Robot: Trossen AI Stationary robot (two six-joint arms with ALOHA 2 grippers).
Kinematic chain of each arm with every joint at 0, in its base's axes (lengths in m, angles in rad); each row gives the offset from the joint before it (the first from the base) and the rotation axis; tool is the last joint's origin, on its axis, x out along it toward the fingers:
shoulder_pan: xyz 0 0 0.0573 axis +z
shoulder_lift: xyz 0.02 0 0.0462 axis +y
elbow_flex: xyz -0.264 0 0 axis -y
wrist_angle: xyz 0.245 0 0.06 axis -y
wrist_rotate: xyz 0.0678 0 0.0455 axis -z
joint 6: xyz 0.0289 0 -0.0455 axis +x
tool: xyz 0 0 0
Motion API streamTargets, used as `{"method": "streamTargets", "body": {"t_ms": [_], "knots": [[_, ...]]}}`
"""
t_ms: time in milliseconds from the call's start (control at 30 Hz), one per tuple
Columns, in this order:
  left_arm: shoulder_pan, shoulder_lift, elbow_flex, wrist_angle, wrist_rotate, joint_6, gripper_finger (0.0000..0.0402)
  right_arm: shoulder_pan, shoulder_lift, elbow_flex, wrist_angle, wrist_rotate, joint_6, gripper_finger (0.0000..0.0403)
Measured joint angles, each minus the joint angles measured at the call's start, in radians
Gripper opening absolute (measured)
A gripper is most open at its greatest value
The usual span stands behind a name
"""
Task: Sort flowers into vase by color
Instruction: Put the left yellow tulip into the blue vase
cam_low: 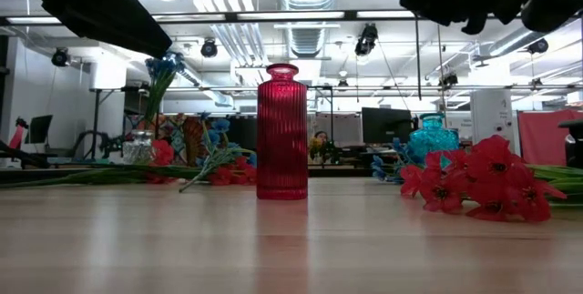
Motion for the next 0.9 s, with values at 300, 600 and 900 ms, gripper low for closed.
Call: {"method": "streamTargets", "body": {"t_ms": [300,600,900], "knots": [[0.0,0.0,0.0,-0.001,0.0,0.003,0.0268,-0.123,0.013,0.0,-0.007,0.006,0.004,0.0013],[0.002,0.0,0.0,-0.002,-0.002,0.003,0.0268,-0.158,0.064,-0.001,-0.03,0.005,-0.008,0.0013],[0.002,0.0,0.0,-0.003,-0.002,0.003,0.0268,-0.17,0.139,-0.002,-0.03,0.014,0.026,0.0013]]}}
